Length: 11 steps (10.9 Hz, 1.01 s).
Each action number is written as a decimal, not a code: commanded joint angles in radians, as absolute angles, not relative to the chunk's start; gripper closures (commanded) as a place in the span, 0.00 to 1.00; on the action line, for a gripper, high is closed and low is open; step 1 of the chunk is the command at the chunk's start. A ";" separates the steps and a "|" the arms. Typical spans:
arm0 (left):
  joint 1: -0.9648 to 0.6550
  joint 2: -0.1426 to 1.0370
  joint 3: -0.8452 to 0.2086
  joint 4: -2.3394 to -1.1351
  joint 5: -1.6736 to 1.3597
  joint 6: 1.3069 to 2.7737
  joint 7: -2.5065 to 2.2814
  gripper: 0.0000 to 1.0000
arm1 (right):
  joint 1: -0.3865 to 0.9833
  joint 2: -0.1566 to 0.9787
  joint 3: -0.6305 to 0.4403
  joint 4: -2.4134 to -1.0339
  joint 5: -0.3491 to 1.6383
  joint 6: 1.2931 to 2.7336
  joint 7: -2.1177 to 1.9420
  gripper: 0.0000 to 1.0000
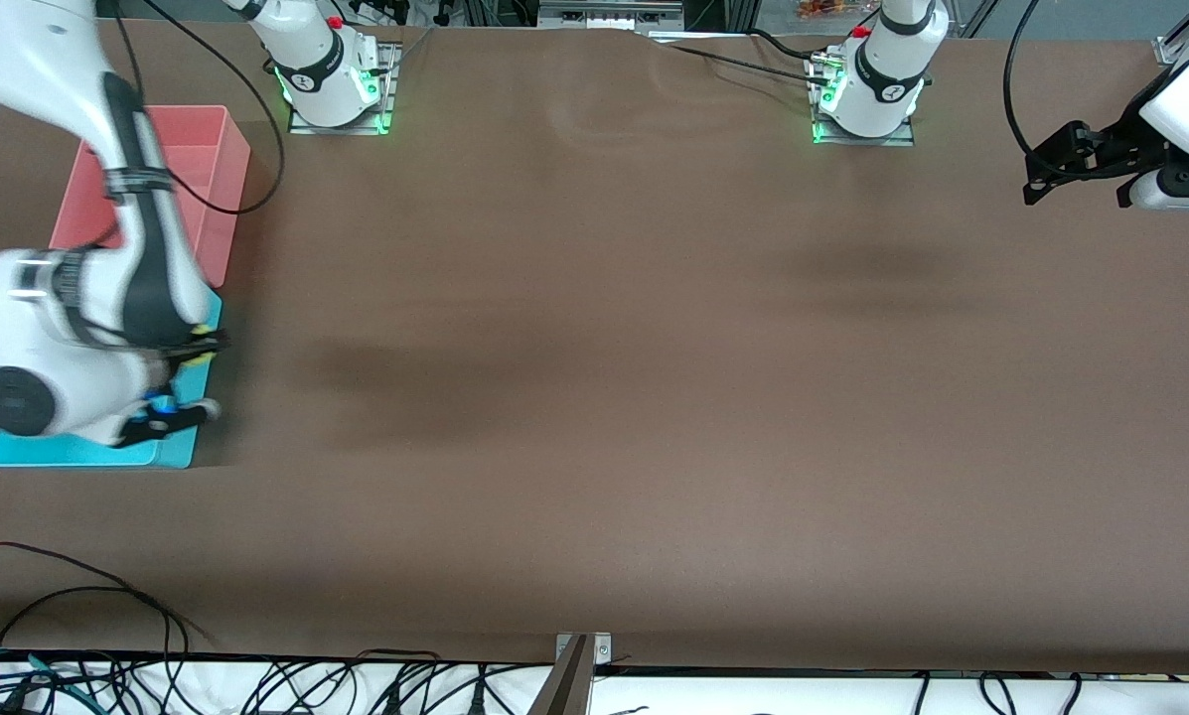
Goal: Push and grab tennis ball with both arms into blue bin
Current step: 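Carry the ball with the right gripper over the cyan bin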
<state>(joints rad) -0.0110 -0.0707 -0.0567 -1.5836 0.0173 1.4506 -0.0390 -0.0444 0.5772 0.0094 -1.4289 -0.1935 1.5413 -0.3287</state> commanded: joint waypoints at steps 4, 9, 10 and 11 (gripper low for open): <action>-0.009 -0.057 -0.063 -1.543 -0.003 1.427 -0.054 0.00 | -0.339 0.594 0.028 -1.567 -0.071 1.676 -0.676 0.78; -0.015 -0.057 -0.067 -1.539 -0.005 1.427 -0.054 0.00 | -0.402 0.658 0.032 -1.629 -0.038 1.709 -0.681 0.75; -0.018 -0.057 -0.069 -1.540 -0.005 1.422 -0.054 0.00 | -0.402 0.670 0.032 -1.628 -0.035 1.710 -0.681 0.47; -0.017 -0.057 -0.066 -1.539 -0.005 1.419 -0.054 0.00 | -0.397 0.678 0.032 -1.620 -0.035 1.706 -0.670 0.00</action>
